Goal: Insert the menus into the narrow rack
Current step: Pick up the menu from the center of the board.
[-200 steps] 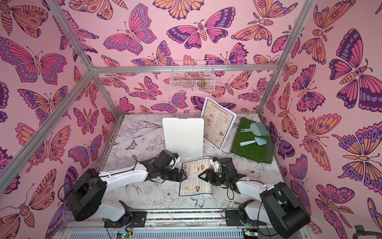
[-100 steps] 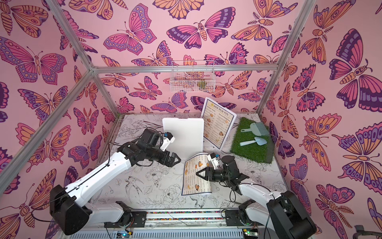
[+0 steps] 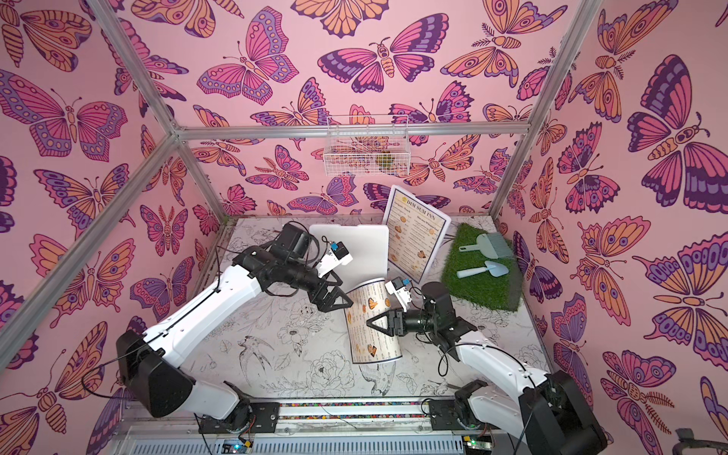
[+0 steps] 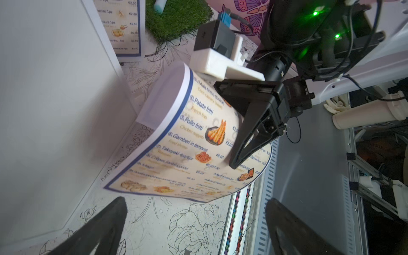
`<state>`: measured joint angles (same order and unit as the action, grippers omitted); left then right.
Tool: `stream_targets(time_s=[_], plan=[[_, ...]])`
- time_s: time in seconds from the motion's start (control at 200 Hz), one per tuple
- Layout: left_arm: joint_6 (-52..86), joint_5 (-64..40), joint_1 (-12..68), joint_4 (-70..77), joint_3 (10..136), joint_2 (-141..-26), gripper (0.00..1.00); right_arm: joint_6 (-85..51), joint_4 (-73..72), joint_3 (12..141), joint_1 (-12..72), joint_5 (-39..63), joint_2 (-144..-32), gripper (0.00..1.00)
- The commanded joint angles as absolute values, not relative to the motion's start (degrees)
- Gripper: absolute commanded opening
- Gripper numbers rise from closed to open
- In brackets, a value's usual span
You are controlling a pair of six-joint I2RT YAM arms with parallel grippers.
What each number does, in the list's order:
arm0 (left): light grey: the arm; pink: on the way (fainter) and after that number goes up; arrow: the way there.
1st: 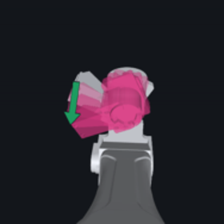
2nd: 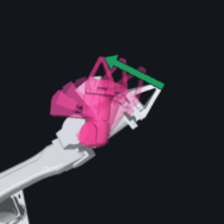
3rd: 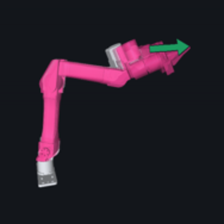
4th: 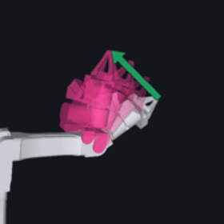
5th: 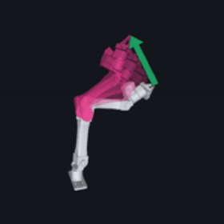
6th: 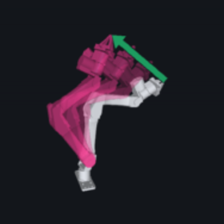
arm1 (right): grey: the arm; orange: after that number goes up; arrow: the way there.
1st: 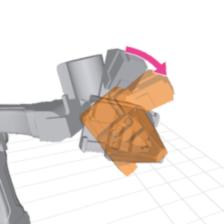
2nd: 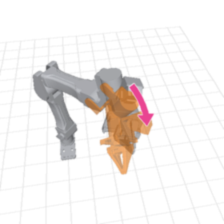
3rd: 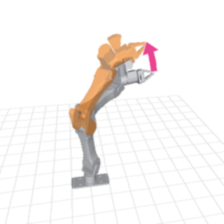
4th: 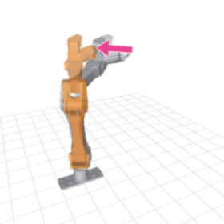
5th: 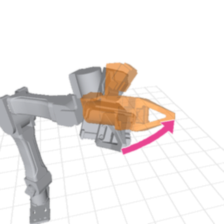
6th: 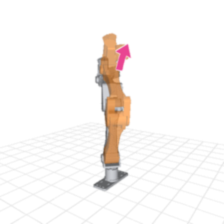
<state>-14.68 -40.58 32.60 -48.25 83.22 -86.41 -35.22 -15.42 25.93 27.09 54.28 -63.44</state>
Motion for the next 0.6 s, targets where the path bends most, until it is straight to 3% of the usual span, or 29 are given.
stream_targets(time_s=[0.0, 0.431, 0.591], plan=[[-17.2, -46.1, 30.9, -49.8, 85.6, -88.9, 0.99, -33.2, -14.7, 28.1, 28.1, 56.7, -64.1, 0.59], [-20.5, -61.7, 30.3, -53.7, 89.6, -96.8, 0.94, -33.5, -14.8, 29.5, 29.2, 57.9, -64.0, 0.58], [-23.3, -64.5, 30.3, -57.6, 91.0, -98.6, 0.74, -33.3, -14.4, 29.8, 29.3, 57.9, -64.0, 0.58]])
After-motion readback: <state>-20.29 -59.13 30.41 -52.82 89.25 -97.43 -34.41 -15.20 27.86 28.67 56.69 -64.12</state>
